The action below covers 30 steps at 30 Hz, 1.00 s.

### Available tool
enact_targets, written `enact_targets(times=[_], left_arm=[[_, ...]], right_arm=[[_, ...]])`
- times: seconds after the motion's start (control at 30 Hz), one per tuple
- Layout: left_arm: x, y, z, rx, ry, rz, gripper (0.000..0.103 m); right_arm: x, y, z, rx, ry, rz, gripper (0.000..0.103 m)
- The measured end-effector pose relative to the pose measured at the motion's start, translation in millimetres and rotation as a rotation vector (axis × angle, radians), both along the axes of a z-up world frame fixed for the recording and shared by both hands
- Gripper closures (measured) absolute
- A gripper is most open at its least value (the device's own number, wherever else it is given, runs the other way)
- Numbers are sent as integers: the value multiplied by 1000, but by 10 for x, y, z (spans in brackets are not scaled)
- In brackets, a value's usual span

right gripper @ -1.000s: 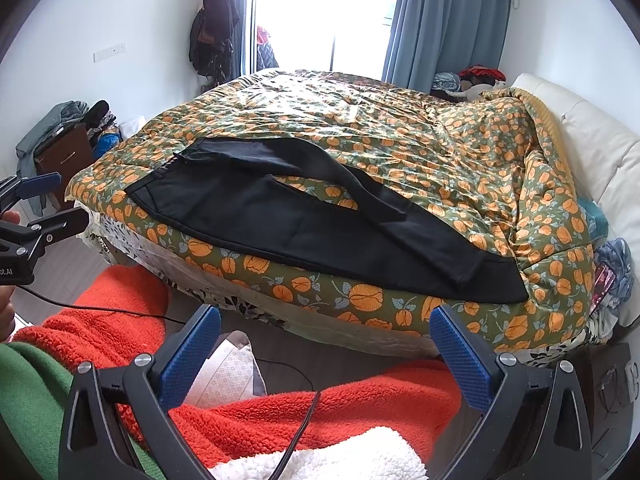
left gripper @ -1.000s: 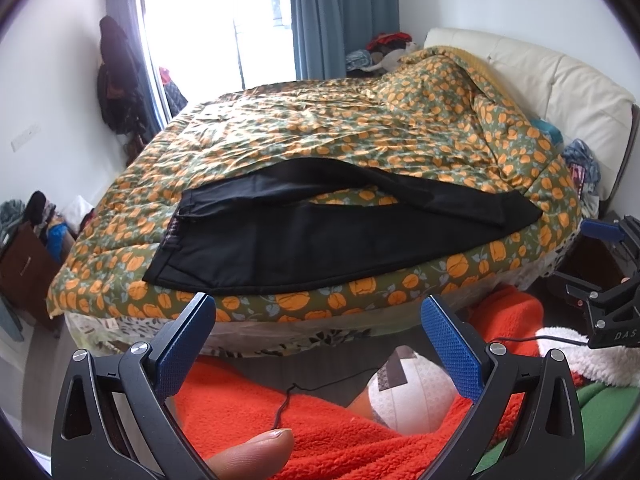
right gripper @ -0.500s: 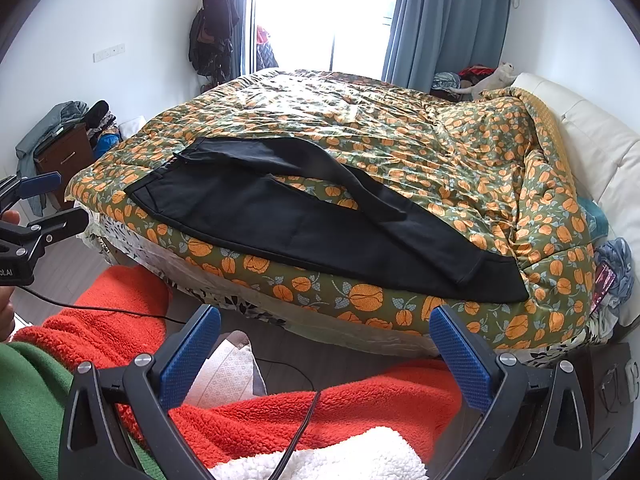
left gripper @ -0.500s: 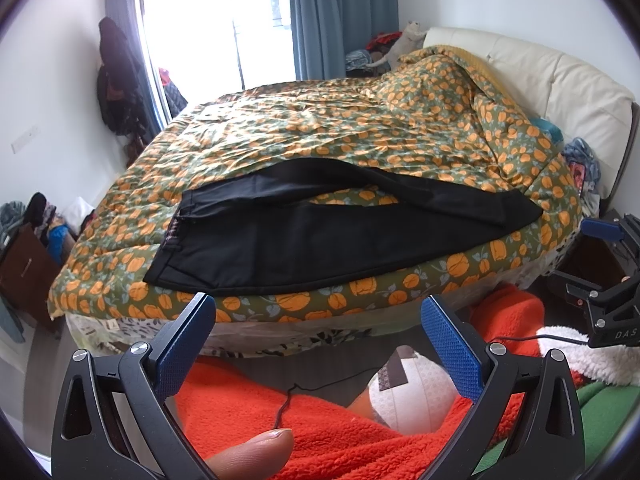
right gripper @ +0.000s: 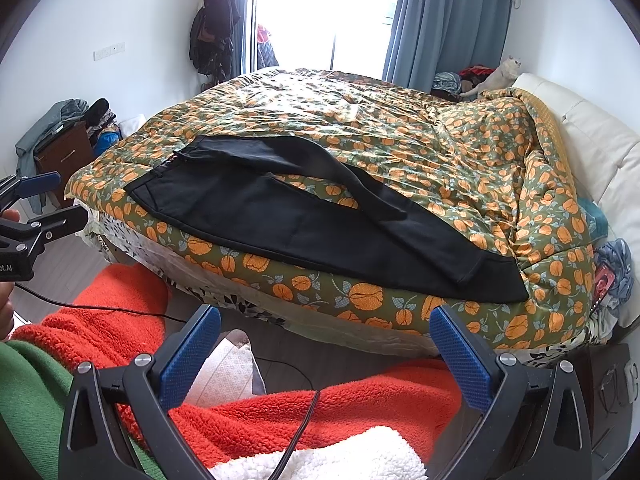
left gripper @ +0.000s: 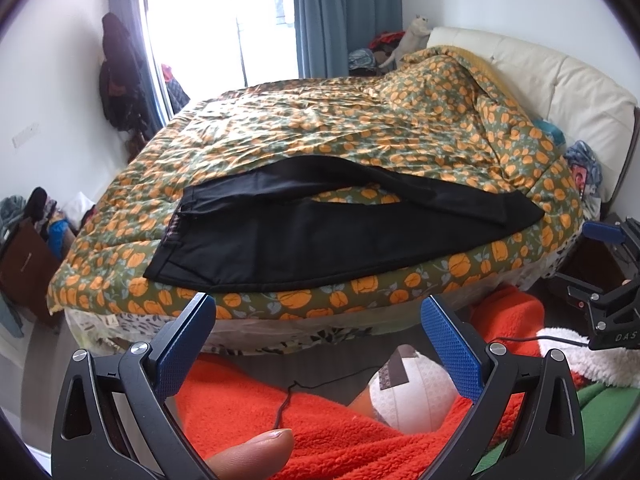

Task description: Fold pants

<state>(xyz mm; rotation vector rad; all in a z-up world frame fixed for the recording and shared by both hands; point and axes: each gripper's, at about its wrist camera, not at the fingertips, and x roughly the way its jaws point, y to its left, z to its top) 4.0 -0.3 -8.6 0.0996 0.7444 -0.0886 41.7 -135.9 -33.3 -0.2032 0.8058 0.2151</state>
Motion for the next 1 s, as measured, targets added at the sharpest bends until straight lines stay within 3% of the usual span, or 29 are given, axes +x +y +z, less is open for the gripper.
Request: enact_targets(times=[0.6, 0.83, 1.0], left_arm=[[78, -63, -22, 42, 12, -8, 1], [500, -34, -232, 83, 79, 13, 1], [934, -8, -462, 104, 136, 40, 1]], right_arm=[[31, -41, -23, 37, 1, -6, 0], [328, -220, -106, 73, 30, -57, 0], [816, -387, -383, 17, 62, -109, 0]])
